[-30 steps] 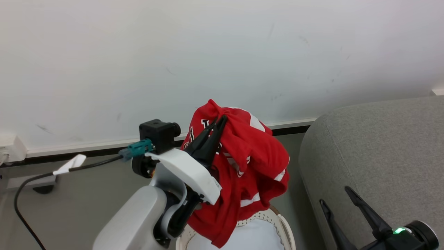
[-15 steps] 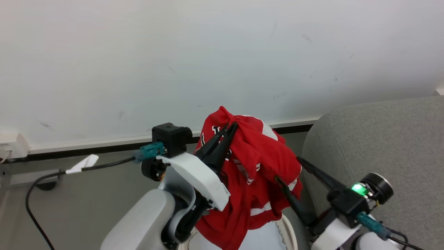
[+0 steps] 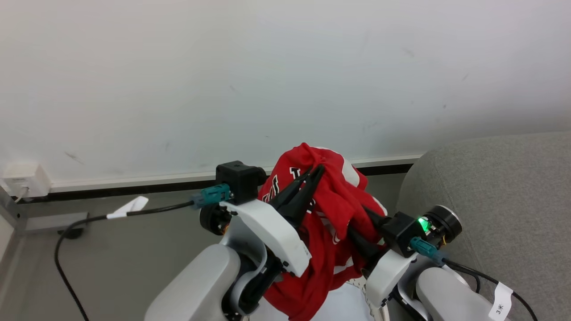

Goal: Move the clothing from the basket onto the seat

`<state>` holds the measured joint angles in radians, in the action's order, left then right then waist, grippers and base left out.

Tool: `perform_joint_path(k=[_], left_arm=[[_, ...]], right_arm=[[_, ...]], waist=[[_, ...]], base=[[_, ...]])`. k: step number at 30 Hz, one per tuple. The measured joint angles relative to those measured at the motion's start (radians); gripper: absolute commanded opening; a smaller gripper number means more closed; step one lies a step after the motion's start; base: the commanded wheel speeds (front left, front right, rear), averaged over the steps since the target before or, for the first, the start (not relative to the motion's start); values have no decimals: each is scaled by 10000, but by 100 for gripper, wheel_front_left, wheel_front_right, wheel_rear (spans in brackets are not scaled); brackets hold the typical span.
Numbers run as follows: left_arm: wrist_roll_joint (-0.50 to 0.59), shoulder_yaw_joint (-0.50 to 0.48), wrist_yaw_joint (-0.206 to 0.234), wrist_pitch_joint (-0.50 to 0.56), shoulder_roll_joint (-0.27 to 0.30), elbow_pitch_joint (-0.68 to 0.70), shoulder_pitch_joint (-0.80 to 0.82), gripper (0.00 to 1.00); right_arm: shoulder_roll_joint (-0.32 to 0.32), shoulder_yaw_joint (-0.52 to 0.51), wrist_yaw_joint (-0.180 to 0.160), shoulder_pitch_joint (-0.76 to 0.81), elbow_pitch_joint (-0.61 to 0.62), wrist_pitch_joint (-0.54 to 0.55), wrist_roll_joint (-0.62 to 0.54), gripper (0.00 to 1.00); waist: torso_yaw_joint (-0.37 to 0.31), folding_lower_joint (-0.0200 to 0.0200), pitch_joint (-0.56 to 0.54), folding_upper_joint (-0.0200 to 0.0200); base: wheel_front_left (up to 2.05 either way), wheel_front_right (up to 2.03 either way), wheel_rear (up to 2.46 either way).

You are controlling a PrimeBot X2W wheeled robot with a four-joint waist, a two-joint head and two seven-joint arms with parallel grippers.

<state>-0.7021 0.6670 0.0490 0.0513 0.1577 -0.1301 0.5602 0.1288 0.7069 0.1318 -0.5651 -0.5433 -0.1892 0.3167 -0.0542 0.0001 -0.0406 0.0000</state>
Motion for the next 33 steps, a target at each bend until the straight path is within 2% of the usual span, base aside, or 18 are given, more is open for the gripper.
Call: perform_joint_path(k=[9,21,23,24,25,33], left_arm=[[-63,-100,-29,-100,111,-228,24,0],[-65,-130,52,-245,169,-420,23,0],[-61,-136,100,-309,169,-470,23,45],[-59,-136,109,-355,165,-506,23,86],[-58,-138,113,-374,163,-543,23,100],[-25,-88,132,-564,142,-815,24,100]], right_arm=[[-130,-144,0,-256,-683,-688,811,0],[38,-426,0,-59,-148,-732,913,0],[33,-550,0,-60,-65,-732,911,0],[27,-608,0,-60,-38,-732,911,0],[21,-644,0,-58,-19,-732,911,0],[8,-1009,0,11,123,-732,844,0]], waist=[[-53,0,-25,0],[-290,0,-14,0],[-315,0,-4,0],[-326,0,2,0],[-336,0,7,0],[-374,0,21,0]], base=[[0,0,0],[0,0,0],[0,0,0],[0,0,0],[0,0,0],[0,0,0]])
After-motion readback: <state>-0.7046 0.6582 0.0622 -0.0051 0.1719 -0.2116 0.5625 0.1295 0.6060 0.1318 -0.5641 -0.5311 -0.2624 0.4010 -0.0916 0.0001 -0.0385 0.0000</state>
